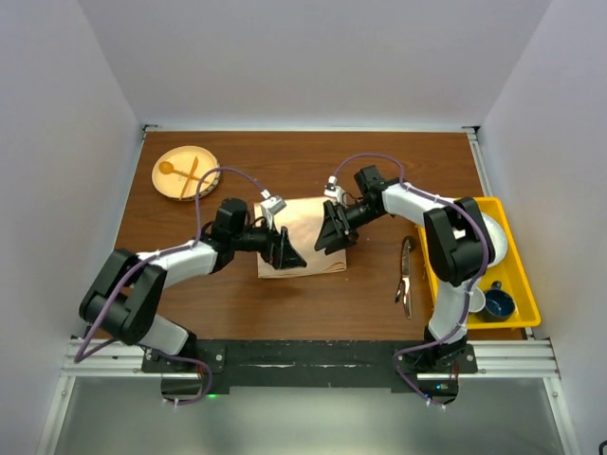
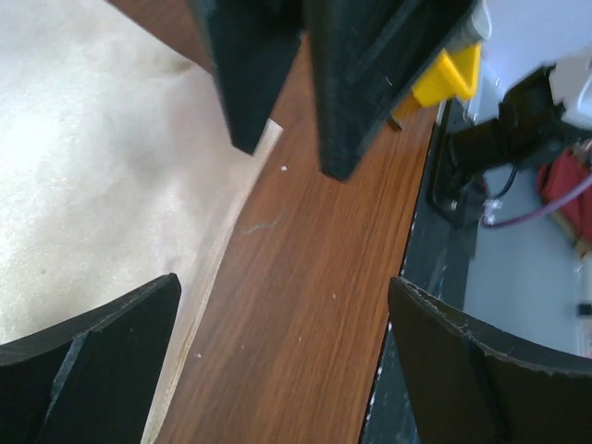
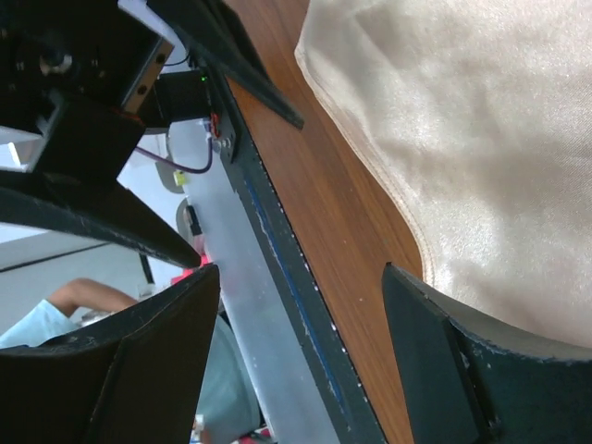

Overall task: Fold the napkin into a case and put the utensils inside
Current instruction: Smooth out the square-folded napkin at the center of the board.

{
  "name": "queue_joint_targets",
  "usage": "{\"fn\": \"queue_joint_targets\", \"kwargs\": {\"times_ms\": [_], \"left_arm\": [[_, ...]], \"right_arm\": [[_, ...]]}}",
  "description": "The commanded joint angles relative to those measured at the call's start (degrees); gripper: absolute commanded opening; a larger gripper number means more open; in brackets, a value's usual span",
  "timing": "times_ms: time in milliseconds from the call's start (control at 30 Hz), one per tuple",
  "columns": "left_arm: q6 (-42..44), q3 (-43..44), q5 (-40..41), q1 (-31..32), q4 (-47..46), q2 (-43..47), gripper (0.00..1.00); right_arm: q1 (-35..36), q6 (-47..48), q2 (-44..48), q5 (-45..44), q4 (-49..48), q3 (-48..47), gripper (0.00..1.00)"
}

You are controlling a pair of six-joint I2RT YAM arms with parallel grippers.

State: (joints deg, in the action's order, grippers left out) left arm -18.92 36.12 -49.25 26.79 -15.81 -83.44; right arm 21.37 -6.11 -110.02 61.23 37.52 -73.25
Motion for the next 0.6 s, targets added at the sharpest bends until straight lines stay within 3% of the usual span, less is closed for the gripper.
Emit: {"fn": "queue_joint_targets", "kwargs": {"times_ms": [0,167,333,567], "left_arm": [[-16.48,-2.1,-3.74,-3.05,-18.1,-4.44,1.0],[-21.68,-2.37,-2.96,-4.2,-21.98,-12.53,1.0],[-21.07,-1.32,-1.02,-7.27,-15.68,-18.68,1.0],[-19.93,-1.93,1.09,-10.53,-11.08,-20.36,1.0]], "right_arm": [[0.08,-3.2,-2.3,3.19,-5.08,2.84,0.77],[0.17,-4.79,-5.99,3.46,-6.67,5.58,0.82],[-0.62,-1.99,-10.82,2.14,-5.36,5.23,0.86],[-1.41,5.48,-11.98,1.34,1.85,3.82,0.91]]}}
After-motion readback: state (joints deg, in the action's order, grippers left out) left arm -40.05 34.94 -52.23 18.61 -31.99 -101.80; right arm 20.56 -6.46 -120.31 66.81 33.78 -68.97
